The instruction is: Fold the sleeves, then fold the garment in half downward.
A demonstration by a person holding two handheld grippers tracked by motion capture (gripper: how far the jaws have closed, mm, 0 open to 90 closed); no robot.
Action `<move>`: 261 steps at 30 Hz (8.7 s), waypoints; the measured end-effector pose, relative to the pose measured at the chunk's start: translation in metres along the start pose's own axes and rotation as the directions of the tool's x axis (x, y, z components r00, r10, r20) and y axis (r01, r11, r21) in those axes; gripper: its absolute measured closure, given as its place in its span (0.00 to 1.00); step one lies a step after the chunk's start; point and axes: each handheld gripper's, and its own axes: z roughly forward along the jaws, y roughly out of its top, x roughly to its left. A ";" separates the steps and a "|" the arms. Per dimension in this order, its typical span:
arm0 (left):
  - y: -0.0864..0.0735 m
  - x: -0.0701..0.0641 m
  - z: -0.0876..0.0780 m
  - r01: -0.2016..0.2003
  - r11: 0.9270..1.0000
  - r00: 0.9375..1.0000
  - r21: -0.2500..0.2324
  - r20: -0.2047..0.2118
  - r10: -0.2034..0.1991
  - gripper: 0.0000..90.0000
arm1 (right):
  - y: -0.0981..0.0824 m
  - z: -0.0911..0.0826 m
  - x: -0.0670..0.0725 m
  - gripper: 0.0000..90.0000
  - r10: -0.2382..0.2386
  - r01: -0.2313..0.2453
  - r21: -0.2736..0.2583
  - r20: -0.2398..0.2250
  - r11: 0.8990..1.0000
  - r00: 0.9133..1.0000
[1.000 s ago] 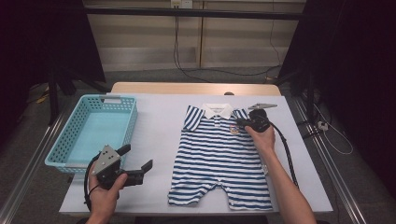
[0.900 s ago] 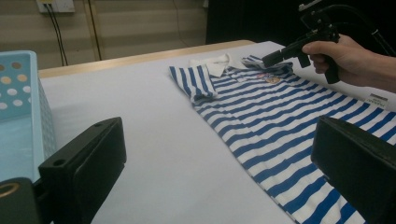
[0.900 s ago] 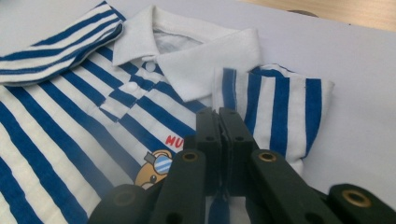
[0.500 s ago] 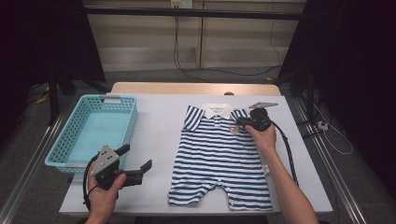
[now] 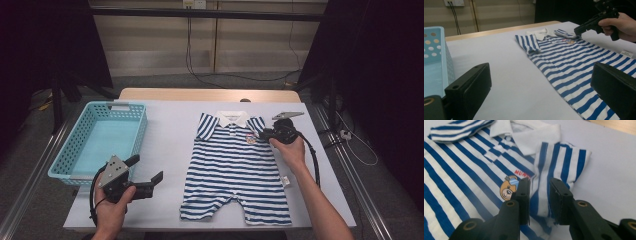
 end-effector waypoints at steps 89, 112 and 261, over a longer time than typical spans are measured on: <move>-0.004 -0.048 0.058 -0.167 0.965 0.979 0.201 0.149 0.138 0.04 | -0.109 -0.127 0.069 0.10 0.037 -0.050 -0.211 -0.065 0.976 0.997; -0.023 -0.045 0.095 -0.160 0.857 0.979 0.491 0.186 0.076 0.18 | -0.115 -0.112 0.068 0.30 0.000 0.003 0.070 -0.043 0.998 0.999; 0.041 0.051 0.209 -0.015 0.958 0.998 0.286 0.064 -0.004 0.07 | 0.026 0.003 -0.013 0.30 0.097 -0.095 0.038 -0.049 0.995 0.994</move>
